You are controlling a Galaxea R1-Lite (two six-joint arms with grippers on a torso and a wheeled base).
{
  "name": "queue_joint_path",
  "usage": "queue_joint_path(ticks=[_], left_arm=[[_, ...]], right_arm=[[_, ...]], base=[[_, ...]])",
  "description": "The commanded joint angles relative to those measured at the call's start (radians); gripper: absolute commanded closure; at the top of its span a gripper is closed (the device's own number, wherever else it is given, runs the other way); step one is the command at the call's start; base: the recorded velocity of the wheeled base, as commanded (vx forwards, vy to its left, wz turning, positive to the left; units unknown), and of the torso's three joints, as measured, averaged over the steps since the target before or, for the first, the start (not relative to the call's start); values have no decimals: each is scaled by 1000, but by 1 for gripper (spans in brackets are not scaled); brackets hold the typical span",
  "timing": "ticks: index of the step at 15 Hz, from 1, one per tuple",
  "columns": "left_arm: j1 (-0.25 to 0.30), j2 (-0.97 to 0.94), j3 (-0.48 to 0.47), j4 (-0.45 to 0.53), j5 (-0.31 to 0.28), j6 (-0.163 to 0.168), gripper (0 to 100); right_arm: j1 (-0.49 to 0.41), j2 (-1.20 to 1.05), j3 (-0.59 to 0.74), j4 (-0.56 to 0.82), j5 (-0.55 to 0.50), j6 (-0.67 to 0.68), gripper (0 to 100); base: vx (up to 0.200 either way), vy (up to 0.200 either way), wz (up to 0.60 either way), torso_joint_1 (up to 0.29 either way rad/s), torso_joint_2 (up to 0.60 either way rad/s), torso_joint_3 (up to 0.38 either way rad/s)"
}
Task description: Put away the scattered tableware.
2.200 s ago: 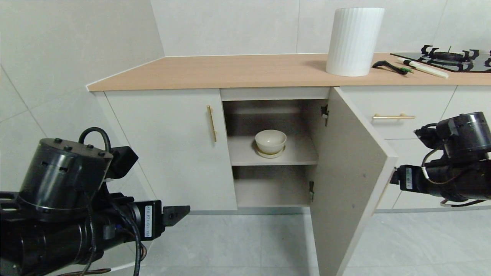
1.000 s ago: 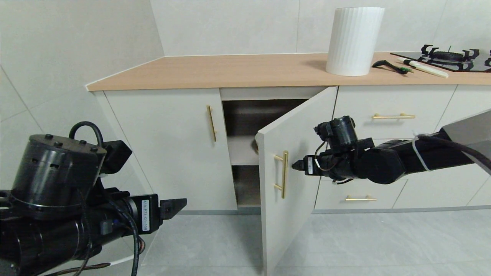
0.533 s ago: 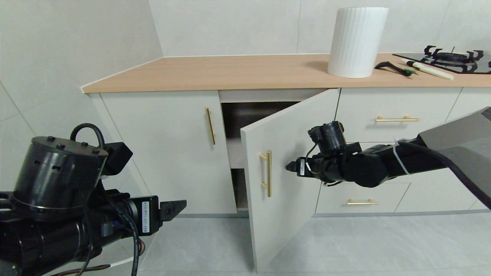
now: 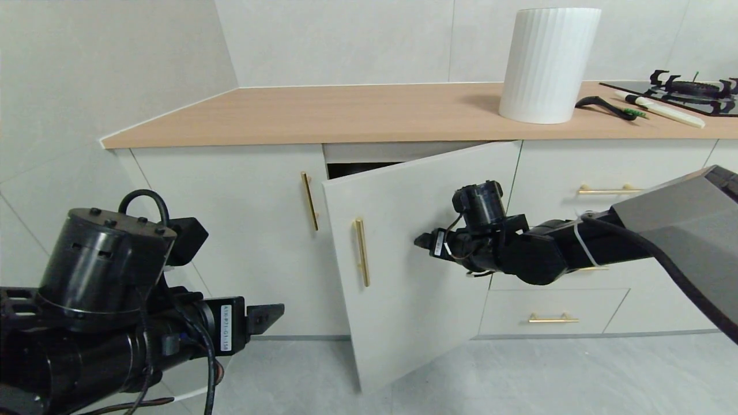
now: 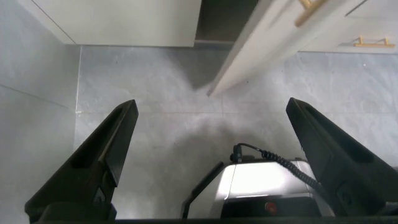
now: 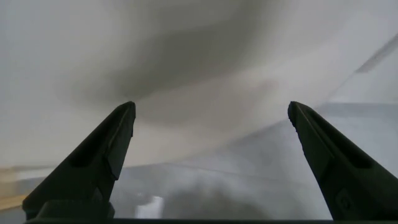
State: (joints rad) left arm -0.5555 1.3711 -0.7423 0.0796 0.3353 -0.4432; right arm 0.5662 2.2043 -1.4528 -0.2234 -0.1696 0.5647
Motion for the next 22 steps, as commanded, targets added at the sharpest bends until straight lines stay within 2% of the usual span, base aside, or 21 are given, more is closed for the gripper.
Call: queue_joint_path(ticks=[1,5,7,8,10,22], left_arm=[[0,8,-2,-1,1,0,0],[2,8,-3,-1,1,-2,0],[2,8,-3,-1,1,-2,0],[2,8,-3,-1,1,-2,0],[3,8,-3,-1,1,-2,0],[3,8,-2,-1,1,-2,0]], right_arm=[[15,15,-40,1,-1,31,0],[18,69,-133,26,-2,130,0],[11,94,-213,104,-5,192,0],[1,130,-304,177,-38,245,0],[-12,181,-388,219,-91,267,0],[-68,273,-506,219,-199,284,0]], base=[[0,0,0,0,0,0],[0,0,0,0,0,0],[0,0,0,0,0,0],[0,0,0,0,0,0],[0,0,0,0,0,0],[0,0,0,0,0,0]])
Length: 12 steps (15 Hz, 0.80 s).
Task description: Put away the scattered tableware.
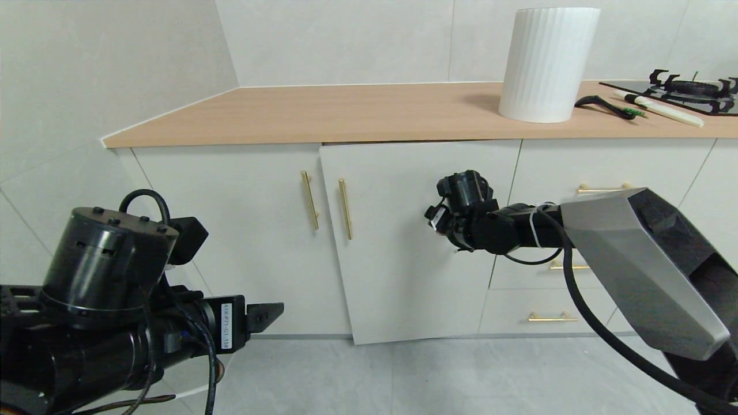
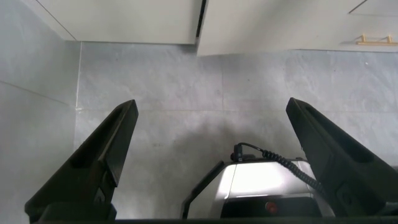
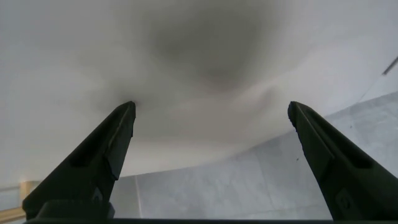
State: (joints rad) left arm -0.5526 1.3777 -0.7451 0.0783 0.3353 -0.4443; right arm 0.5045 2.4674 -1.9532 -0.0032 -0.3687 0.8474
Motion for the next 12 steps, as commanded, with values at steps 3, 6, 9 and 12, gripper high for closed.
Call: queue_joint_path(ticks=[3,6,9,12], left_arm=[[0,0,1,0,1,-1,0],[0,0,1,0,1,-1,0],[0,0,1,0,1,-1,0],[0,-2,1,0,1,-1,0]], right_arm=[[-20,27,-38,-1,-27,-1,0],[-29,41,-47,0,-47,-2,0],[-30,50,-47,34,-50,-1,0],[-30,45,-47,35,-50,-1,0]], base=[[0,0,0,0,0,0],[0,0,0,0,0,0],[0,0,0,0,0,0],[0,0,0,0,0,0]])
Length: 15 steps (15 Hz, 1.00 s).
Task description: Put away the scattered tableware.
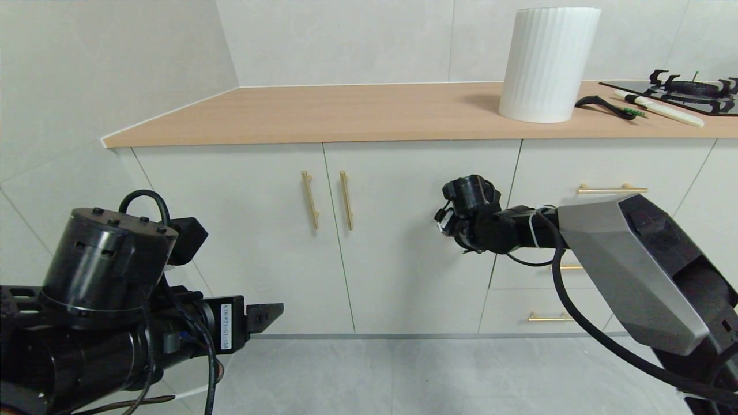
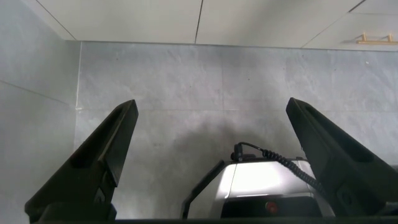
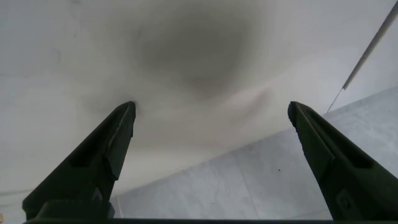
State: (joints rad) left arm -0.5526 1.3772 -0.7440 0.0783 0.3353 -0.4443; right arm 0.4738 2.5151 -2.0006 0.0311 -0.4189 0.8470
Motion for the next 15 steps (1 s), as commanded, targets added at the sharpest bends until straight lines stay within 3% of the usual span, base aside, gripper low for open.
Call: queue_joint_path(ticks=[1,5,6,8,9,10,11,15], left_arm=[[0,-1,0,0,1,-1,0],[0,-6,0,0,1,-1,0],[0,-9,0,0,1,-1,0],[0,-35,-5,0,1,2,0],[2,-44,-8,0,1,2,0],[2,-72,-8,0,-1,7,0],[3,-95,-8,0,-1,12,0],[22,-214,20,0,-7,16,0]], right_arm=[[0,-6,1,1,0,1,0],[9,-75,33,3,8,4,0],[22,-141,115,3,25,1,0],[65,-386,393,-3,184,-23,0],[72,-457,459,-5,238,-51,0],[81,-644,631,-11,364,-151,0],[81,-762,732,-19,414,-221,0],[80,-1090,994,-66,393,-350,0]], base=[[0,0,0,0,0,0],[0,0,0,0,0,0],[0,0,0,0,0,0],[0,0,0,0,0,0],[0,0,0,0,0,0],[0,0,0,0,0,0],[0,0,0,0,0,0],[0,0,0,0,0,0]])
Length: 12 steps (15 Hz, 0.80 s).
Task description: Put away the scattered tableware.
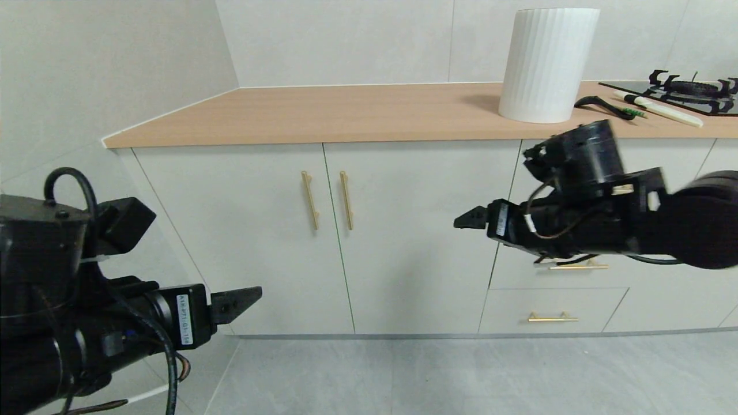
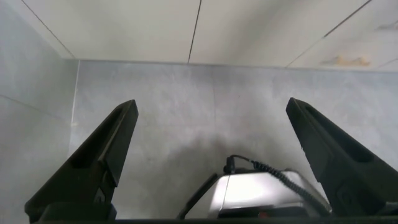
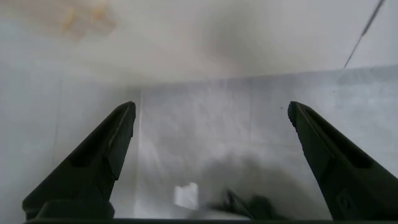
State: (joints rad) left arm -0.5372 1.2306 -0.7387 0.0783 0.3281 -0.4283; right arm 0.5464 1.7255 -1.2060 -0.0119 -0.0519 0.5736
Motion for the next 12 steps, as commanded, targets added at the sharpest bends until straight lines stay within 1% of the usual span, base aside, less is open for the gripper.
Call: queue_joint_path(ticks=[1,2,3,4,5,6,7,8,9,10,12], left_arm=[[13,-132,41,0,0,2,0],[13,-166,56,0,0,3,0],[14,-215,76,0,2,16,0],[40,-346,142,0,2,77,0],[69,-442,191,0,0,135,0],[85,-485,213,0,0,158,0],[115,-580,248,0,-6,207,0],[161,-726,283,5,-29,273,0],[195,-813,289,8,-46,307,0],[223,-870,288,15,-50,332,0],[275,-958,285,28,-50,370,0]], right_arm=[[4,-420,273,-23,-16,-110,0],[4,-480,309,-25,-39,-130,0],[1,-558,350,-25,-62,-152,0],[-8,-724,424,-23,-101,-202,0],[-31,-834,473,-22,-120,-247,0],[-46,-882,494,-20,-126,-273,0],[-94,-989,543,-16,-131,-328,0],[-186,-1124,608,-2,-131,-397,0],[-250,-1206,626,24,-131,-431,0],[-290,-1276,628,70,-131,-449,0],[-336,-1420,629,190,-132,-515,0]], base=[[0,0,0,0,0,0],[0,0,0,0,0,0],[0,0,0,0,0,0],[0,0,0,0,0,0],[0,0,0,0,0,0],[0,0,0,0,0,0],[0,0,0,0,0,0],[0,0,0,0,0,0],[0,0,0,0,0,0],[0,0,0,0,0,0],[0,0,0,0,0,0]])
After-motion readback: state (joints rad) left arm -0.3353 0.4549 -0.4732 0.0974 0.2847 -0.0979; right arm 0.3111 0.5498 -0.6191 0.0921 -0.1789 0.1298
